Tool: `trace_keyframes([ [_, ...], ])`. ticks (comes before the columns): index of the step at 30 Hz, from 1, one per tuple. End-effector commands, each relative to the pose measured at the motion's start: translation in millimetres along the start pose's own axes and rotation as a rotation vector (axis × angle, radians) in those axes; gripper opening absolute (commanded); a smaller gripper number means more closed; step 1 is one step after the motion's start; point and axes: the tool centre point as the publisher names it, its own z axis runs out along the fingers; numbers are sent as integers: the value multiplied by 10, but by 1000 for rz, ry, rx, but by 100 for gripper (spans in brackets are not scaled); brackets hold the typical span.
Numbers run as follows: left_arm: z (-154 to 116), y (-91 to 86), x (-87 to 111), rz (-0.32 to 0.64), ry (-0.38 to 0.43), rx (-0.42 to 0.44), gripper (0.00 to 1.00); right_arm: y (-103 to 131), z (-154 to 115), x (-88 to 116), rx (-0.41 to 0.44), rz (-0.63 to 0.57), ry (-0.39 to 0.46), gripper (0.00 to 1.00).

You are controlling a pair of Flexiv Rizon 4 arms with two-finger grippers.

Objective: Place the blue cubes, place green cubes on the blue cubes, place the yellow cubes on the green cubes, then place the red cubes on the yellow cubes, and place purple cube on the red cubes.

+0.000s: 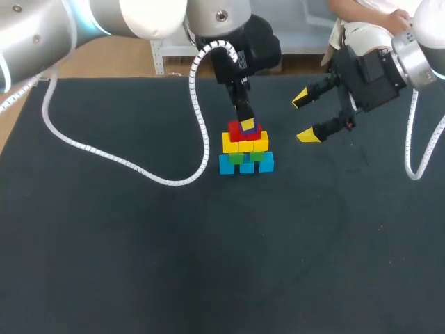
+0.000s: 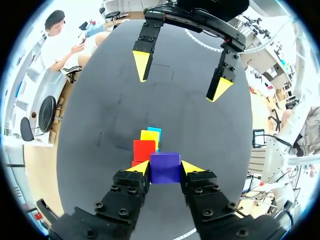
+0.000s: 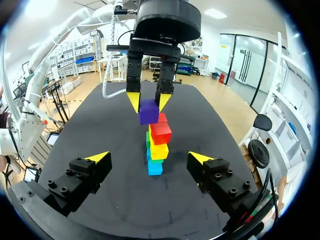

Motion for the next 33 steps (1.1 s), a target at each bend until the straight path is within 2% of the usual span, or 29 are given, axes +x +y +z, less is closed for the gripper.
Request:
trace_keyframes([
  [1,5,37,2,-1,1,9,0,7,-2,1,2,0,-1,100],
  [14,11,49,16,-7,1,9,0,7,-2,1,2,0,-1,100],
  [33,19,165,8,0,6,6,0,7,-2,1,2,0,-1,100],
])
